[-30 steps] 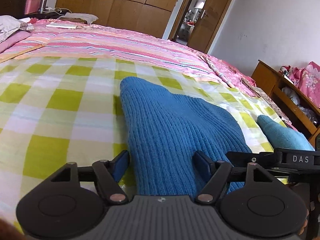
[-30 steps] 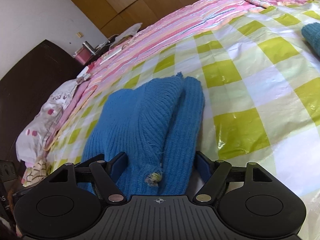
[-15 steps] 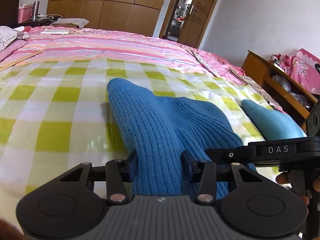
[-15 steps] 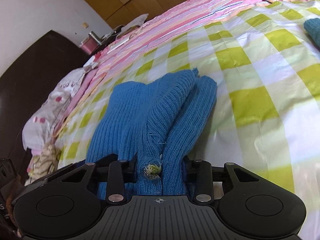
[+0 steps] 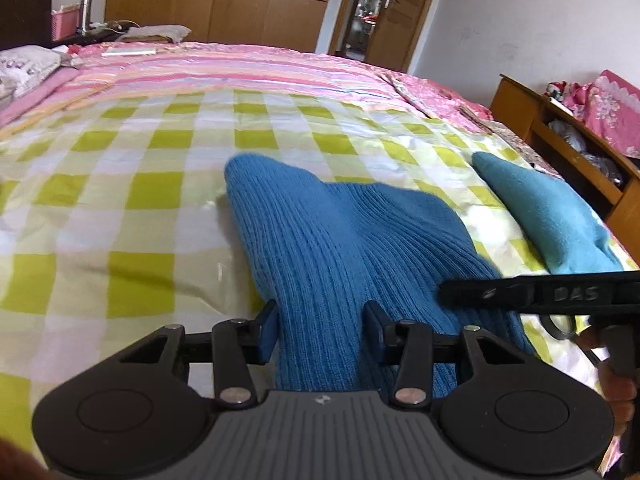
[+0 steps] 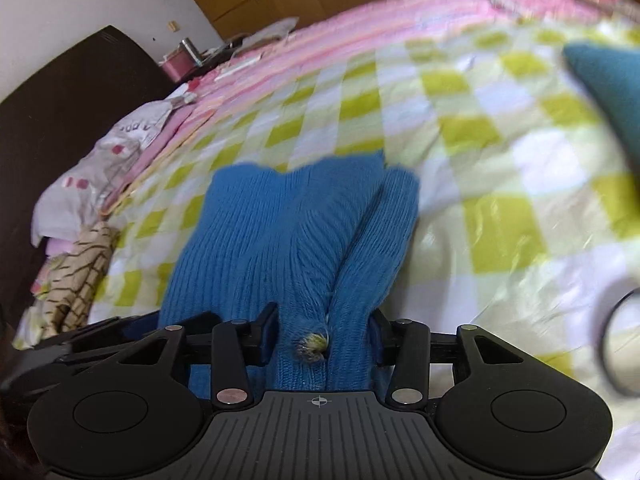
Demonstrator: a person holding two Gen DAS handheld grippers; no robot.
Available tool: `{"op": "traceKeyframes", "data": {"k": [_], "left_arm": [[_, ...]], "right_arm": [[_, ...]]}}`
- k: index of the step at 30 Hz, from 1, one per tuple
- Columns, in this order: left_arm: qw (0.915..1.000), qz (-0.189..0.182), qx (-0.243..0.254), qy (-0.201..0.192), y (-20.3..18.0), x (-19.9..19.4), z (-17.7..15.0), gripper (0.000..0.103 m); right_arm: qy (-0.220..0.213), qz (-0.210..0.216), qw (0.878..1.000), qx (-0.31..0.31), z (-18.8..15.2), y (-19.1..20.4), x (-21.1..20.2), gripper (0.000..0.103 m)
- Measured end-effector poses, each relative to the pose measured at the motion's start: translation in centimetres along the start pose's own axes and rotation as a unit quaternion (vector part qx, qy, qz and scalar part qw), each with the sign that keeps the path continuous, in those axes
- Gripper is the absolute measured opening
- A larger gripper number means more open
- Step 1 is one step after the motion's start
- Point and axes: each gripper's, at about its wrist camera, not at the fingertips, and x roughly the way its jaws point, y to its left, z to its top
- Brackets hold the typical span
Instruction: Fold small clothes
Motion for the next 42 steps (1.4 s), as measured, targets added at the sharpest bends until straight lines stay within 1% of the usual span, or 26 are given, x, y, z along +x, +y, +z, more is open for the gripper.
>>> {"op": "traceKeyframes", "data": {"k": [3,6,8,10,13,15,19,23,27,31,34,37,40,42], "left_arm": [[0.9992,0.027,0.023,-0.015,-0.5,-0.4,0.7,0.049],[0.9978,0.045,0.037,-0.031,-0.9,-0.6,1.5,0.049],[0.9960,0.062,0.050,-0.040,-1.2,-0.3,2.1,0.049],[0.9951,0.071,0.054,-0.042,-1.2,0.3,2.9,0.049],[0.9944,0.081,0.056,-0.039,-1.0,1.4,3.5,0.049],[0.9937,0.088,0.058,-0.036,-0.9,2.2,3.8,0.049],[0.9939,0.090,0.058,-0.026,-0.8,3.2,3.7,0.049],[0.9936,0.092,0.065,-0.015,-1.0,4.2,3.4,0.049],[0.9926,0.097,0.072,-0.008,-1.4,4.7,3.2,0.049],[0.9928,0.098,0.068,-0.004,-1.3,4.7,3.1,0.050],[0.9925,0.100,0.069,-0.006,-1.4,4.1,3.1,0.049],[0.9929,0.099,0.065,-0.010,-1.4,2.9,2.9,0.049],[0.9935,0.096,0.059,-0.017,-1.1,1.5,2.4,0.049],[0.9936,0.096,0.058,-0.016,-1.1,0.9,1.7,0.049]], "right_arm": [[-0.036,-0.010,0.999,-0.017,1.3,0.9,-1.5,0.044],[-0.066,-0.024,0.996,-0.048,2.4,2.2,-1.6,0.042],[-0.068,-0.025,0.996,-0.060,3.0,3.0,-0.5,0.038],[-0.063,-0.023,0.996,-0.066,3.5,3.3,0.6,0.034],[-0.060,-0.042,0.994,-0.084,3.8,3.6,2.3,0.032],[-0.053,-0.045,0.994,-0.081,3.9,3.3,3.2,0.031],[-0.043,-0.066,0.994,-0.076,3.6,2.0,4.2,0.027],[-0.038,-0.073,0.994,-0.069,3.1,0.8,4.9,0.026],[-0.042,-0.073,0.995,-0.057,3.0,0.1,4.9,0.026],[-0.043,-0.069,0.996,-0.043,2.9,-0.4,4.7,0.026],[-0.047,-0.067,0.996,-0.039,2.9,-0.1,3.9,0.026],[-0.059,-0.064,0.995,-0.038,2.6,0.3,2.0,0.027],[-0.072,-0.058,0.995,-0.047,1.6,0.6,-0.1,0.030],[-0.069,-0.053,0.995,-0.047,0.7,0.7,-0.8,0.031]]}}
